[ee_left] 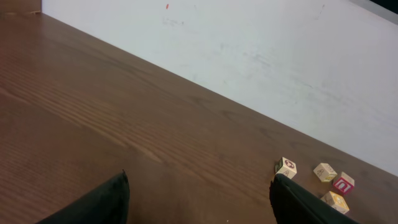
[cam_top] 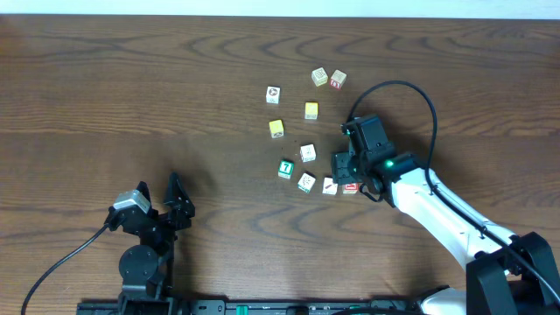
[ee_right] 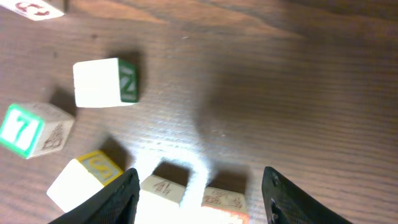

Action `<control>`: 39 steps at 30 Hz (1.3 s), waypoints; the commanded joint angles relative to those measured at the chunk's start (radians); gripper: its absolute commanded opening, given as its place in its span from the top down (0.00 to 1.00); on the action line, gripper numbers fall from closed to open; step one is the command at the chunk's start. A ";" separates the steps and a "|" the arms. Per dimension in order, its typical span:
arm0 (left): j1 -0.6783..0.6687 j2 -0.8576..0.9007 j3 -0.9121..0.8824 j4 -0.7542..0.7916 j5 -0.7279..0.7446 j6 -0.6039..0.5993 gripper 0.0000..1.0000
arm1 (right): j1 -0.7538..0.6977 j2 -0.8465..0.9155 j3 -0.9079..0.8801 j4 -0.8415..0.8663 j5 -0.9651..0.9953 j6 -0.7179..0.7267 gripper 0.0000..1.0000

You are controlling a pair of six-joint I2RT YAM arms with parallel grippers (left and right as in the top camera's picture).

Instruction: Lift 4 blocks

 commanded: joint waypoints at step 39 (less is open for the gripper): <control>0.005 -0.006 -0.018 -0.040 -0.010 0.010 0.27 | 0.252 0.400 0.388 0.071 0.014 0.116 0.99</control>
